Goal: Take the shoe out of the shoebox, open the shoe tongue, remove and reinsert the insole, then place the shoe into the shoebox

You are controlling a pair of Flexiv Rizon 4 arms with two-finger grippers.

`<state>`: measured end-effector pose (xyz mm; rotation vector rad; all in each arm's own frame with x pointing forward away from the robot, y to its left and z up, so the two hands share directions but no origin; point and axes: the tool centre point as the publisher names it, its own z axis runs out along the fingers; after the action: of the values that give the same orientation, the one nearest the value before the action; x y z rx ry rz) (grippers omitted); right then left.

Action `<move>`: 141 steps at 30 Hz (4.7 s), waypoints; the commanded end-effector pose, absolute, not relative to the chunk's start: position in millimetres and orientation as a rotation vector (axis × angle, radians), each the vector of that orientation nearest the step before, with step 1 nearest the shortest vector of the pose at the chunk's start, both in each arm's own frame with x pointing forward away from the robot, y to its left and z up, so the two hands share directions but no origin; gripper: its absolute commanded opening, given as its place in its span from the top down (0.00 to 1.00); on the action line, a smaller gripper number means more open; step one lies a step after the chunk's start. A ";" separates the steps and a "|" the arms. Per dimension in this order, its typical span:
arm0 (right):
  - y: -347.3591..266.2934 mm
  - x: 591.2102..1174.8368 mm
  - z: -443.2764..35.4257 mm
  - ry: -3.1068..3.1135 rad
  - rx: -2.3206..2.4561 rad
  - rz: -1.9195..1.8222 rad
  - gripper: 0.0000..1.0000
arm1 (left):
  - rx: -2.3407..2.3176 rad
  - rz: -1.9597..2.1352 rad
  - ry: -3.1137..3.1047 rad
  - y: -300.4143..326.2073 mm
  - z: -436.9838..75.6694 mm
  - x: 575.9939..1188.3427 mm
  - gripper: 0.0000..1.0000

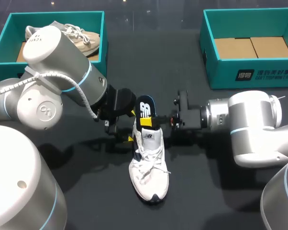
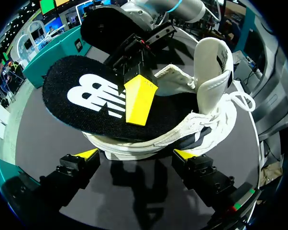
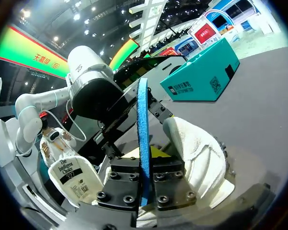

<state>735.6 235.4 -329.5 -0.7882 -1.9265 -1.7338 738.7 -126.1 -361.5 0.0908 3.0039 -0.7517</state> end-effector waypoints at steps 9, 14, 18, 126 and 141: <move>237.2 715.7 -320.6 -1.961 -0.802 -1.783 0.68 | 0.091 -0.748 3.003 -126.4 -361.7 738.5 0.00; 238.8 722.5 -305.2 -2.019 -0.764 -1.782 0.66 | 0.091 -0.748 3.003 -126.4 -361.7 738.5 0.00; 239.6 729.8 -298.2 -2.048 -0.744 -1.777 0.65 | 0.091 -0.748 3.003 -126.4 -361.7 738.5 0.00; 237.6 717.9 -327.5 -2.044 -0.957 -1.623 1.00 | 0.091 -0.748 3.003 -126.4 -361.7 738.5 0.00; 230.6 740.9 -296.1 -2.180 -0.877 -1.618 0.53 | 0.101 -0.749 3.013 -118.4 -356.8 737.9 0.00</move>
<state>736.1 233.4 -301.7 -0.8914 -2.1585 -1.6691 738.2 -123.7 -361.5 0.0957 3.0102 -0.7467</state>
